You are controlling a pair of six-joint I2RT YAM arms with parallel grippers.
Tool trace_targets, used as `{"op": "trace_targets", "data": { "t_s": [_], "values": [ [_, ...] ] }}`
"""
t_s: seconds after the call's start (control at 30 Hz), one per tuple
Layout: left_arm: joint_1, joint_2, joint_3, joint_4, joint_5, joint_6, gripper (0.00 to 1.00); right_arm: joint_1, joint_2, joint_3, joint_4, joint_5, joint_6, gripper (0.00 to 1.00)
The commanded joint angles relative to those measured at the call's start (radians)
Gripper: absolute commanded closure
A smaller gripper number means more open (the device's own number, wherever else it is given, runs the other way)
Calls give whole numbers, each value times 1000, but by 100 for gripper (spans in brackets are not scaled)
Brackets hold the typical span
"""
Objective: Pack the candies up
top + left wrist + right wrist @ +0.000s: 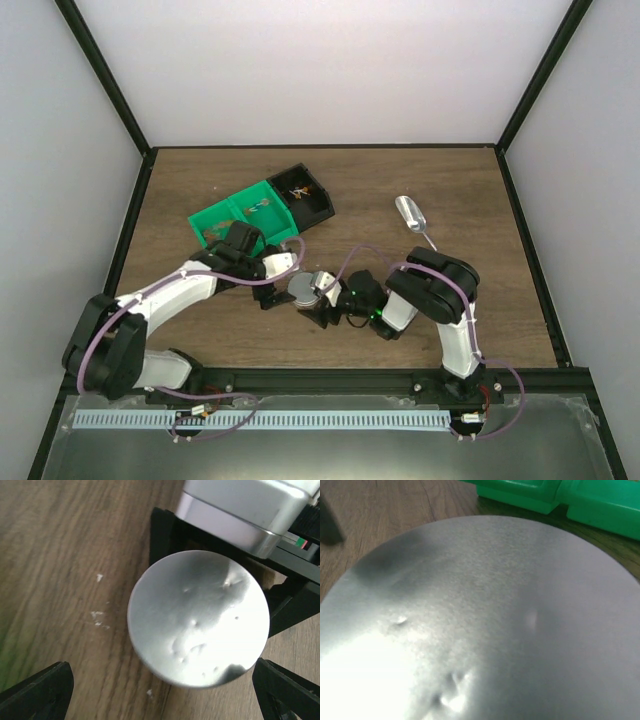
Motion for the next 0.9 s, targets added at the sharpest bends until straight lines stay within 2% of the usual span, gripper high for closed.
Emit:
{"op": "trace_targets", "data": {
  "t_s": [0.0, 0.07, 0.27, 0.87],
  "values": [
    [40, -68, -18, -48, 11, 27, 0, -4, 10, -32, -107, -13, -5, 7],
    [53, -85, -25, -51, 4, 22, 0, -5, 8, -35, -105, -9, -6, 0],
    [85, -113, -21, -60, -3, 0, 0, -9, -43, -56, -151, 9, 1, 0],
    [145, -110, 18, -85, 12, 52, 0, -64, -399, -25, -601, -43, 48, 0]
  ]
}}
